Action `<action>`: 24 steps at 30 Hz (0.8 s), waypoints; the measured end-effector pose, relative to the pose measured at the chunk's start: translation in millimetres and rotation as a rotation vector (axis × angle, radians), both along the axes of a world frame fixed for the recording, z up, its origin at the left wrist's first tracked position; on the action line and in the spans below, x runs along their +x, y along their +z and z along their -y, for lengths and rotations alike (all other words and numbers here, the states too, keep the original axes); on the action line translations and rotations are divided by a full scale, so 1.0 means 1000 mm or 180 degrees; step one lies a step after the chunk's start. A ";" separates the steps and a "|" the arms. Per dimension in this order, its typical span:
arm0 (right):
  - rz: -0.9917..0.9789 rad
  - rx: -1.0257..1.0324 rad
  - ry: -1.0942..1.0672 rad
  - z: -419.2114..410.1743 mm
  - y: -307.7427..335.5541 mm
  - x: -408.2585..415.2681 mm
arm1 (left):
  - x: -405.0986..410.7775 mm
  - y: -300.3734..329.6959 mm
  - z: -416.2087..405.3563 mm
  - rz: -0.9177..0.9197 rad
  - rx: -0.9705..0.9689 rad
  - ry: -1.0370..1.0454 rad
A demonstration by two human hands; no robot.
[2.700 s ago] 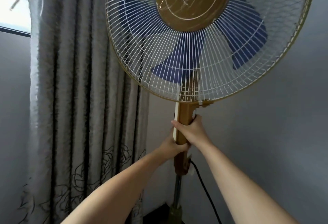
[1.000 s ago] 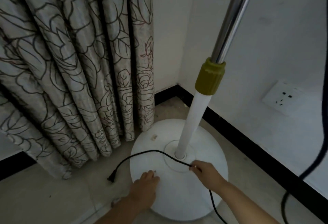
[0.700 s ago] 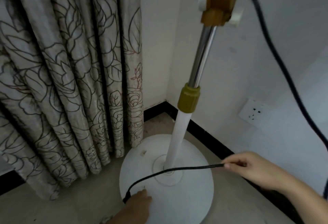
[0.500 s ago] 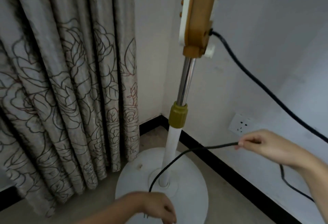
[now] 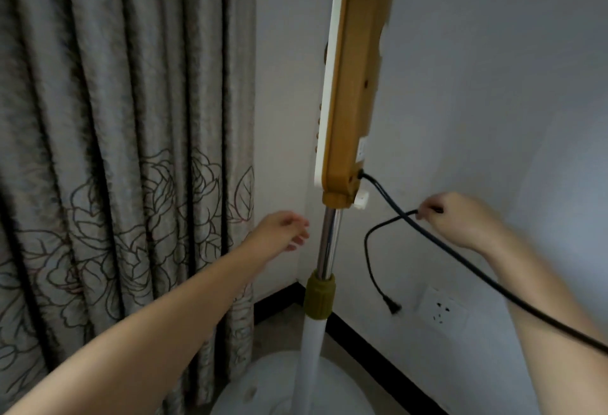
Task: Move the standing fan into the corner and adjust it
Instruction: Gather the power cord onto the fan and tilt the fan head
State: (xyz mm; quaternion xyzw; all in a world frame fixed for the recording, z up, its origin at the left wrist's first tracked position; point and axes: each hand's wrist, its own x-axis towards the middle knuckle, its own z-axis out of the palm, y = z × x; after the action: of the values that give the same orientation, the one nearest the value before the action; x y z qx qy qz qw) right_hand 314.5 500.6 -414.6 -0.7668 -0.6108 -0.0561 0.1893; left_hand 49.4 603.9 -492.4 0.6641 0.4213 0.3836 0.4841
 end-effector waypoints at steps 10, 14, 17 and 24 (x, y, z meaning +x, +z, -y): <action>-0.0638 0.0972 0.0694 -0.039 -0.005 -0.043 | 0.021 0.043 -0.009 -0.0624 0.1298 -0.0424; -0.0979 0.0987 0.0963 -0.037 -0.020 -0.053 | 0.004 0.039 -0.012 -0.0831 0.1480 -0.0458; -0.1045 0.1259 0.1124 -0.029 -0.024 -0.066 | -0.010 0.030 -0.008 -0.0872 0.1371 -0.0427; -0.1190 0.0684 0.0907 0.048 -0.086 -0.114 | -0.065 0.034 0.032 0.0828 0.1140 0.1101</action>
State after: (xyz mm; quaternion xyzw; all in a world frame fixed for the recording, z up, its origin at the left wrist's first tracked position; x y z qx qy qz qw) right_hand 200.2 452.9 -500.6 -0.6455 -0.6576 0.0493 0.3853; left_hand -15.2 572.1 -458.6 0.6024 0.3883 0.6109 0.3364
